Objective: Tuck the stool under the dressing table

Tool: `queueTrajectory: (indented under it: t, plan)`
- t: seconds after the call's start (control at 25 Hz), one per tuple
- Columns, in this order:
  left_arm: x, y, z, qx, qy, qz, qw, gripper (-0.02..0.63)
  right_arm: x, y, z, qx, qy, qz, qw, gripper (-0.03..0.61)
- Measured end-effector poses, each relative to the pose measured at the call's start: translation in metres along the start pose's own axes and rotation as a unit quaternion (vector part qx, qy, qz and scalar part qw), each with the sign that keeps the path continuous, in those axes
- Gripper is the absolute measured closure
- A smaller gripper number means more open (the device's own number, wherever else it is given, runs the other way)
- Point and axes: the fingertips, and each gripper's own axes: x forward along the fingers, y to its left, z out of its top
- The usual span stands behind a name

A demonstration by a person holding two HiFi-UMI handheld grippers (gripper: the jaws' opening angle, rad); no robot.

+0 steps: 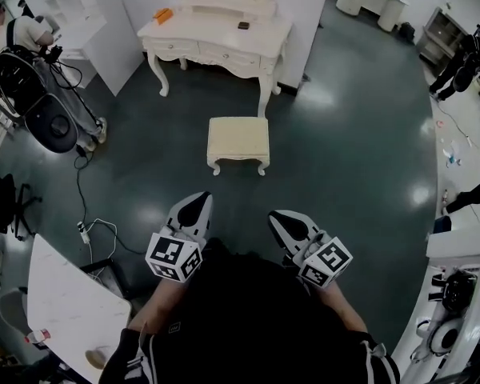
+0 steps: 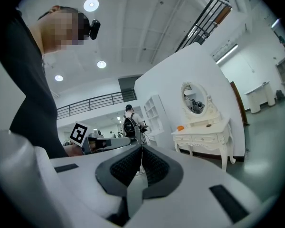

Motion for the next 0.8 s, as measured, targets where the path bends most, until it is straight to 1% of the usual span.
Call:
queueTrajectory:
  t: [0.16, 0.32, 0.4, 0.6, 0.72, 0.8]
  plan:
    - [0.01, -0.002, 0.003, 0.001, -0.003, -0.003, 1.0, 0.607, 0.007, -0.013, 0.006, 0.0, -0.002, 0.002, 1.0, 0.558]
    - [0.023, 0.016, 0.005, 0.011, -0.005, 0.003, 0.9999, 0.607, 0.029, -0.032, 0.014, -0.002, 0.0, -0.002, 1.0, 0.558]
    - [0.034, 0.03, 0.005, 0.012, -0.008, 0.011, 0.9998, 0.607, 0.04, -0.044, 0.017, -0.004, 0.002, -0.006, 1.0, 0.558]
    - [0.068, 0.073, 0.011, 0.0, -0.013, 0.021, 0.9997, 0.607, 0.071, -0.081, 0.028, -0.006, 0.009, -0.02, 1.0, 0.558]
    - [0.094, 0.106, 0.021, 0.0, -0.012, 0.02, 0.9997, 0.607, 0.102, -0.109, 0.035, -0.003, 0.012, -0.029, 0.999, 0.558]
    - [0.108, 0.13, 0.025, -0.008, -0.009, 0.024, 0.9996, 0.607, 0.127, -0.124, 0.038, 0.001, 0.021, -0.03, 0.999, 0.558]
